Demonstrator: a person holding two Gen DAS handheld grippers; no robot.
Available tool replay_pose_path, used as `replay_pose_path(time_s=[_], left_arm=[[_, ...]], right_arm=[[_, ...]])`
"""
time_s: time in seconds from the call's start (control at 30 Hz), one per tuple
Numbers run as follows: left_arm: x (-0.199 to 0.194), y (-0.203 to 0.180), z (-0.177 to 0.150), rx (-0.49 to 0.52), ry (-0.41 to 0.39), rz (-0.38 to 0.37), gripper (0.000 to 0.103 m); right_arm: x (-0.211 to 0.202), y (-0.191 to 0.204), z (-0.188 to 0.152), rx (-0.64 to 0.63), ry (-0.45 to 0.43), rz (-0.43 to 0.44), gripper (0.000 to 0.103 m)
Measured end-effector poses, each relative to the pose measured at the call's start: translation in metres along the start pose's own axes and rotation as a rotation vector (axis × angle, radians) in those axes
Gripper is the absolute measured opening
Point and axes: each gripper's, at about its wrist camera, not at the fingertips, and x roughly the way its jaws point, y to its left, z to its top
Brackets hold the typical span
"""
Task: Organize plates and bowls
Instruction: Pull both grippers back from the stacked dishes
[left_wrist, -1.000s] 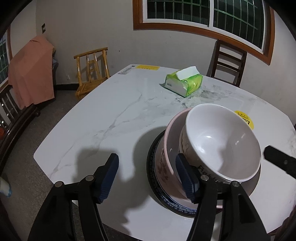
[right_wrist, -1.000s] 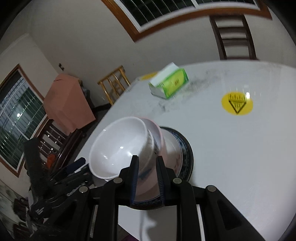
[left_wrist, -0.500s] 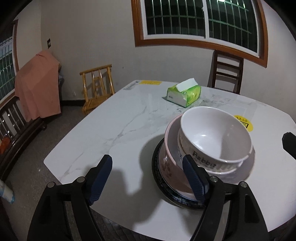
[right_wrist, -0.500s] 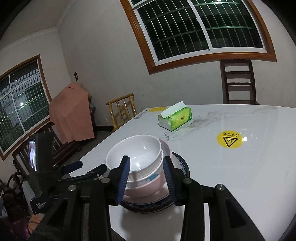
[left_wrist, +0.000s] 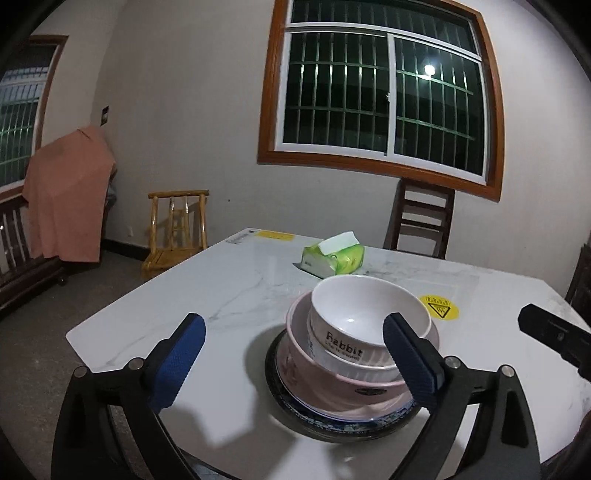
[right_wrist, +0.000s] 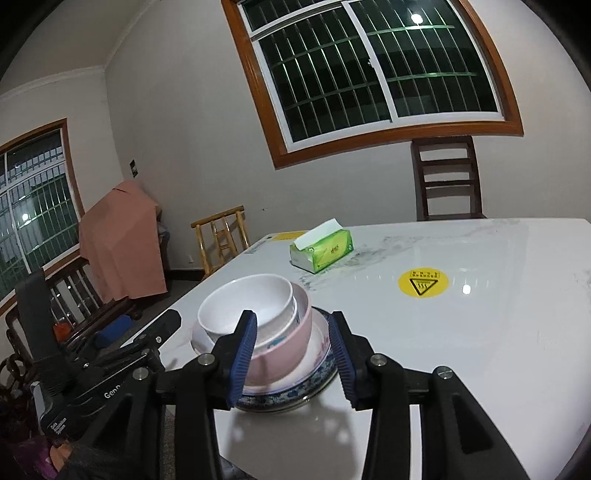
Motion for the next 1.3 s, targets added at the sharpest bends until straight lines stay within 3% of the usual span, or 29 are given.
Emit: replay_pose_path(time_s=[0.27,0.43,0.63,0.97,1.3], left_arm=[[0.005,-0.024,-0.005,0.102,0.059,-0.048,0.098],[0.009,-0.023,-0.007,0.098,0.103,-0.06,0.098],[0.008,-0.019,-0.008,0.071,0.112,-0.068,0.098],[-0.004,-0.033,-0.011,0.144,0.073,-0.096,0.101],[-0.004,-0.034,-0.011,0.157,0.087,-0.109,0.102]], right_arm=[[-0.005,0.008,-0.011,-0.009,0.017,-0.039,0.042],[-0.009,0.006,-0.011,-0.001,0.01,-0.041,0.043],[-0.009,0.008,-0.012,-0.003,0.018,-0.039,0.044],[-0.012,0.008,-0.012,0.004,0.025,-0.036,0.045],[-0.012,0.009,-0.014,-0.001,0.034,-0.033,0.047]])
